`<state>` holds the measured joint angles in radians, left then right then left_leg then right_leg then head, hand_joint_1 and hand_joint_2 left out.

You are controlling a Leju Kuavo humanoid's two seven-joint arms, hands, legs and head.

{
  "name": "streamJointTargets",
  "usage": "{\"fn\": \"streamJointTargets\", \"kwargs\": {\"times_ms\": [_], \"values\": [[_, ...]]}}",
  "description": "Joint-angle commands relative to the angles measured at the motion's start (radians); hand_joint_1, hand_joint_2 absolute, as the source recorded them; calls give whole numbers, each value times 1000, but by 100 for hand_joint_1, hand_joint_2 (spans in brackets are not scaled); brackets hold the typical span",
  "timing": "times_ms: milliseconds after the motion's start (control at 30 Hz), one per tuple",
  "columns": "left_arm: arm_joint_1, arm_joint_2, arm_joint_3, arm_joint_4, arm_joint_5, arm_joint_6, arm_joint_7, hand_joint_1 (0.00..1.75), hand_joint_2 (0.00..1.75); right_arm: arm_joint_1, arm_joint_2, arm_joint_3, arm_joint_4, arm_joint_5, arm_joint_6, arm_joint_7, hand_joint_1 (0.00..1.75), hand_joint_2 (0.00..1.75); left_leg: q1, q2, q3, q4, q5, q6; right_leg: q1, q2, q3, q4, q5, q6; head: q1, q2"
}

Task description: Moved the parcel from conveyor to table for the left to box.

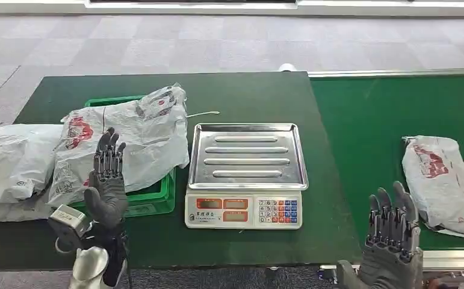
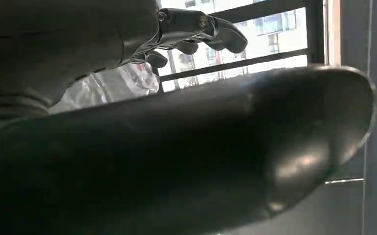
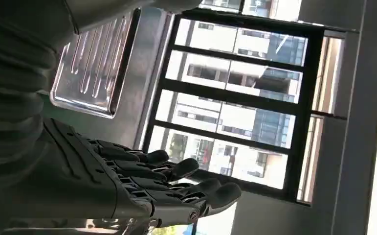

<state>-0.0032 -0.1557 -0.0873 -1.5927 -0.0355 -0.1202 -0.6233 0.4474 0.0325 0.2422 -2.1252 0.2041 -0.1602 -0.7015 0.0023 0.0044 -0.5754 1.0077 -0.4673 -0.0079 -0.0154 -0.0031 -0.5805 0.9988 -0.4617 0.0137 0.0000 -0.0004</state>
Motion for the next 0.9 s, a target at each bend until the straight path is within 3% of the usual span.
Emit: {"fn": "streamJointTargets", "kwargs": {"times_ms": [33, 67, 133, 167, 267, 300, 333, 367, 500, 600, 633, 667, 700, 733, 767, 800, 833, 867, 900], "values": [[2, -36, 63, -10, -19, -21, 1, 0, 0, 6, 103, -141, 49, 34, 3, 3, 0, 175, 1, 0, 2, -2, 0, 0, 1, 1, 2, -2, 0, -1, 0, 0], [7, -41, 64, -16, -22, -23, 1, 0, 0, 15, 128, -172, 66, 57, 2, 3, 0, 0, 1, 0, 1, -1, 0, 0, 1, 0, 2, -1, 0, -1, 0, 0], [10, -48, 66, -20, -33, -28, 2, 0, 0, 19, 195, -248, 95, 126, -1, 6, 0, 0, 0, -1, 2, -2, 0, 0, 0, 0, 2, -2, 0, -1, 0, 0], [14, -56, 68, -25, -42, -26, 2, 0, 0, 24, 251, -310, 102, 283, -91, 32, 0, 175, 1, -1, 3, -2, 0, 0, 1, 0, 3, -3, 0, -1, 0, 0], [42, -66, 74, -56, -51, -14, 5, 0, 0, 32, 317, -380, 122, 502, -238, 102, 0, 175, 1, -2, 3, -2, 0, -1, 1, -2, 3, -3, 0, -1, 0, 0], [65, -74, 78, -84, -58, -3, 6, 0, 0, 25, 317, -391, 142, 669, -408, 174, 0, 175, 0, -1, 2, -1, 0, 0, 0, -1, 2, -1, 0, -1, 0, 0], [90, -79, 79, -114, -65, 2, 8, 0, 0, 7, 317, -400, 160, 802, -503, 246, 0, 175, 1, -1, 3, -3, 0, -1, 1, 0, 3, -3, 0, -1, 0, 0], [101, -84, 81, -126, -73, 2, 9, 0, 0, -16, 317, -433, 160, 938, -538, 288, 0, 0, 1, 1, 3, -2, -1, 0, 2, 2, 3, -3, 0, -1, 0, 0], [111, -88, 68, -141, -127, 37, 10, 0, 0, -121, 290, -487, 165, 1367, -538, 408, 0, 0, 1, 4, 2, -1, -1, -1, 1, 4, 1, -2, 1, -1, 0, 0], [136, -73, 49, -153, -123, 25, 10, 0, 0, -177, 213, -568, 311, 1367, -537, 389, 0, 0, 2, 2, 4, -4, 0, -1, 2, 3, 4, -6, 2, -1, 0, 0], [141, -71, 50, -159, -137, 42, -7, 0, 0, -190, 177, -685, 340, 1367, -522, 294, 0, 0, 2, 2, 4, -3, 0, -1, 2, 4, 4, -6, 2, -1, 0, 0], [141, -70, 47, -158, -137, 41, -7, 0, 0, -203, 147, -715, 363, 1367, -505, 275, 0, 0, 1, 1, 3, -2, -1, 0, 2, 2, 4, -4, 1, 0, 0, 0], [137, -64, 44, -152, -136, 40, -7, 0, 0, -238, 42, -706, 430, 1367, -471, 318, 0, 0, 2, -1, 4, -4, 1, 0, 2, 0, 6, -7, 2, 0, 0, 0], [133, -58, 40, -146, -149, 49, -9, 0, 0, -239, -114, -600, 463, 1367, -418, 470, 0, 0, 1, 0, 3, -2, 0, 0, 1, 1, 4, -5, 1, 0, 0, 0], [133, -58, 40, -146, -149, 49, -9, 0, 0, -239, -114, -600, 463, 1367, -418, 470, 0, 0, 2, 1, 4, -3, 0, 1, 2, 1, 5, -7, 2, 0, 0, 0], [133, -58, 40, -146, -149, 49, -9, 0, 0, -239, -114, -600, 463, 1367, -418, 470, 0, 175, 1, 2, 3, -2, 0, 0, 1, 3, 4, -5, 2, 1, 0, 0], [126, -49, 33, -129, -155, 49, -9, 0, 0, -293, -239, -474, 530, 1367, -344, 596, 0, 175, 1, 2, 3, -3, 0, 1, 1, 3, 5, -6, 3, 1, 0, 0], [129, -39, 29, -119, -157, 60, -16, 0, 0, -441, -510, -97, 615, 1367, -273, 973, 0, 175, 1, 0, 3, -3, 0, 1, 1, 1, 6, -7, 3, 1, 0, 0], [124, -36, 22, -110, -167, 68, -12, 0, 0, -457, -564, 166, 637, 1367, -275, 1253, 0, 175, 0, 4, 3, -2, 0, 2, 0, 5, 5, -7, 4, 2, 0, 0]]}}
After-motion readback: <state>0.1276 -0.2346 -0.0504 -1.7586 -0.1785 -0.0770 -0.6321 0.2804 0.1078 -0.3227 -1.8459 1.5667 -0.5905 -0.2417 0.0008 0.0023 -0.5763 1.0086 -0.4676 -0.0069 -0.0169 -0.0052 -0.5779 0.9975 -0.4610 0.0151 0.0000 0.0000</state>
